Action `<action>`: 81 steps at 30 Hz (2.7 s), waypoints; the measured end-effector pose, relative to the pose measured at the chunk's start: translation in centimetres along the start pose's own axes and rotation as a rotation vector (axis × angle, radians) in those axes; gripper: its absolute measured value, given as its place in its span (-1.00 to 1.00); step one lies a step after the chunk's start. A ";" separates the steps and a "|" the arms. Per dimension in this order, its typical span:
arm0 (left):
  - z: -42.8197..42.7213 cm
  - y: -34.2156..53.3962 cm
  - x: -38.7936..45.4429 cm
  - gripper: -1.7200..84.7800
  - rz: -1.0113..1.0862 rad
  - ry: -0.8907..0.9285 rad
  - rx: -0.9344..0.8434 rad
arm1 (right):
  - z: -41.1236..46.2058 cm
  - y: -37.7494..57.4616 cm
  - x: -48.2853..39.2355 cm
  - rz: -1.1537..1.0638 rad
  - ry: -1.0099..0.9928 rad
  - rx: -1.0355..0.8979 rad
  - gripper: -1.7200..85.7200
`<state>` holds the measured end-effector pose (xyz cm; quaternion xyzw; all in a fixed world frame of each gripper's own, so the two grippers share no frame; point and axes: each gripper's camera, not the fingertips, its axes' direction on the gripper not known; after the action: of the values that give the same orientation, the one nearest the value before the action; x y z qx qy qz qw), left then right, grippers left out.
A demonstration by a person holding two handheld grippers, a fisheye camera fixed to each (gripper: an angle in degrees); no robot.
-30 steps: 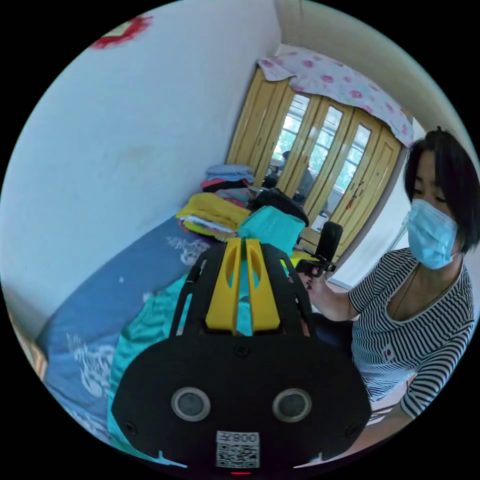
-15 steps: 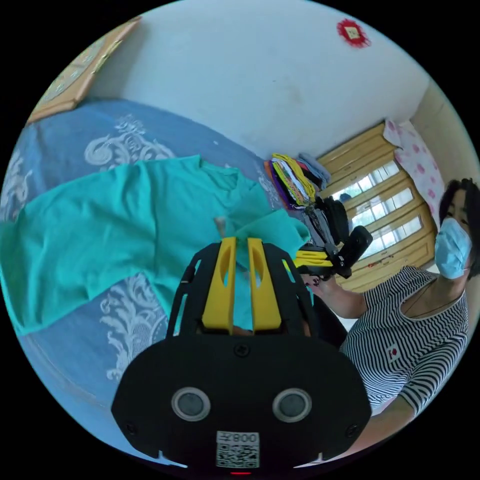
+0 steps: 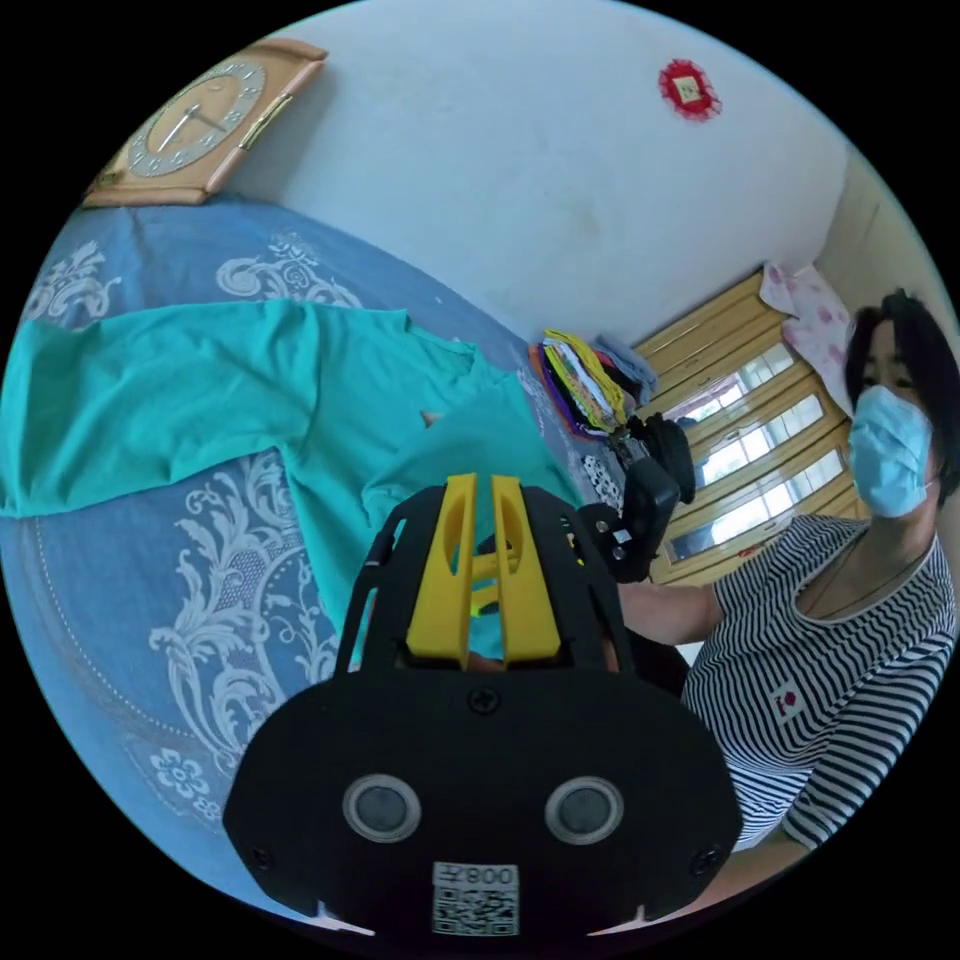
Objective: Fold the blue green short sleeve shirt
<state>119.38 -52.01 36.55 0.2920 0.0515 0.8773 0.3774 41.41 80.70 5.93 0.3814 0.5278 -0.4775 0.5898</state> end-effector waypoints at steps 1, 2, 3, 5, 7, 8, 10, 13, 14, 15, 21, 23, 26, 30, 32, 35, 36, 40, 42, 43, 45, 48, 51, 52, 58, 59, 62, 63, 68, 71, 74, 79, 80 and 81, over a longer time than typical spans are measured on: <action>1.2 0.5 -0.3 -0.92 -0.001 -0.037 -0.048 | -0.2 -0.6 -0.1 -0.003 -0.022 -0.005 -0.84; 2.7 1.2 -0.9 -0.93 -0.013 -0.103 -0.121 | -0.6 -1.0 -0.2 0.003 -0.039 -0.007 -0.85; 3.4 1.7 -1.3 -0.93 -0.028 -0.141 -0.158 | -0.9 -1.2 -0.2 0.011 -0.050 -0.003 -0.86; 5.5 3.8 -3.4 -0.94 -0.095 -0.257 -0.270 | -3.2 -1.5 0.3 0.058 -0.088 0.053 -0.90; 5.9 5.1 -3.9 -0.94 -0.103 -0.263 -0.266 | -5.1 -1.2 1.1 0.104 -0.079 0.110 -0.92; 5.8 5.8 -4.0 -0.94 -0.113 -0.247 -0.244 | -5.6 -0.9 1.9 0.149 -0.066 0.123 -0.93; 5.5 6.5 -3.4 -0.94 -0.105 -0.217 -0.183 | -5.2 -0.5 3.3 0.207 -0.086 0.079 -0.94; 5.5 6.7 -1.1 -0.92 -0.051 -0.152 -0.054 | -7.3 1.6 4.7 0.271 -0.116 0.087 -0.94; 6.5 6.3 -0.1 -0.91 -0.021 -0.122 -0.032 | -9.2 3.1 5.2 0.303 -0.077 0.118 -0.94; 7.3 6.0 0.3 -0.90 -0.006 -0.110 -0.034 | -10.2 3.9 5.4 0.321 -0.046 0.134 -0.93; 23.1 0.2 4.2 -0.81 0.158 -0.024 -0.191 | -18.1 11.2 6.2 0.471 0.427 0.135 -0.83; 30.4 -2.9 5.6 -0.80 0.196 -0.013 -0.225 | -19.0 12.4 5.3 0.465 0.587 0.099 -0.81; 38.5 -6.8 6.6 -0.78 0.208 0.002 -0.239 | -18.4 12.9 3.5 0.419 0.746 0.074 -0.81; 46.9 -10.3 8.0 -0.77 0.245 -0.052 -0.287 | -15.6 13.2 2.2 0.377 0.894 -0.002 -0.83; 51.5 -11.9 8.4 -0.77 0.250 -0.067 -0.306 | -14.4 13.7 1.1 0.353 0.922 -0.010 -0.86; 56.9 -12.5 8.8 -0.78 0.252 -0.092 -0.358 | -14.0 14.7 0.1 0.354 0.900 0.012 -0.88; 57.9 -12.5 8.9 -0.78 0.252 -0.099 -0.370 | -14.0 14.9 -0.1 0.354 0.895 0.015 -0.88; 63.4 -11.4 9.8 -0.84 0.247 -0.089 -0.428 | -15.3 16.8 -0.2 0.367 0.818 0.054 -0.84; 64.7 -10.8 10.4 -0.86 0.241 -0.082 -0.423 | -15.6 17.8 0.1 0.380 0.771 0.060 -0.81; 65.4 -10.5 10.9 -0.88 0.241 -0.080 -0.416 | -15.7 18.5 0.2 0.389 0.756 0.062 -0.79; 66.4 -10.0 11.4 -0.89 0.239 -0.072 -0.414 | -15.4 19.6 0.6 0.394 0.746 0.058 -0.78; 68.1 -9.3 11.9 -0.91 0.225 -0.062 -0.416 | -14.3 21.2 1.2 0.387 0.748 0.021 -0.78; 69.9 -8.7 12.5 -0.93 0.218 -0.057 -0.419 | -14.0 22.8 1.8 0.398 0.746 0.015 -0.81; 70.6 -8.6 12.8 -0.94 0.215 -0.054 -0.417 | -14.0 23.6 2.1 0.402 0.748 0.018 -0.83; 73.6 -8.9 16.1 -0.95 0.243 -0.016 -0.395 | -14.8 28.5 4.1 0.436 0.703 0.057 -0.89; 74.2 -9.2 17.2 -0.95 0.261 -0.017 -0.392 | -15.3 29.7 4.4 0.447 0.705 0.078 -0.90; 75.9 -10.0 19.9 -0.95 0.292 0.012 -0.378 | -16.7 32.9 5.4 0.491 0.739 0.123 -0.92; 76.3 -10.2 20.5 -0.95 0.300 0.015 -0.374 | -17.0 33.5 5.7 0.502 0.741 0.134 -0.92; 81.4 -11.7 24.1 -0.95 0.324 0.025 -0.392 | -19.1 40.5 9.5 0.628 0.679 0.200 -0.94; 85.0 -11.5 25.0 -0.95 0.315 -0.009 -0.429 | -19.2 44.0 11.9 0.685 0.592 0.222 -0.94; 88.1 -10.9 24.9 -0.95 0.292 -0.069 -0.482 | -18.0 46.1 14.3 0.713 0.532 0.164 -0.94; 87.2 -11.3 26.4 -0.94 0.288 -0.061 -0.444 | -18.0 48.8 15.8 0.721 0.515 0.187 -0.94; 86.3 -11.6 27.2 -0.94 0.297 -0.064 -0.432 | -18.1 49.5 16.1 0.721 0.507 0.200 -0.94; 85.8 -11.8 27.5 -0.94 0.300 -0.069 -0.423 | -18.2 49.9 16.2 0.721 0.505 0.207 -0.94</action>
<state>159.15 -35.69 116.61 0.2409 -0.1897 0.9043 0.2971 84.66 108.08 -15.52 0.7023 0.4380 -0.1838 0.5302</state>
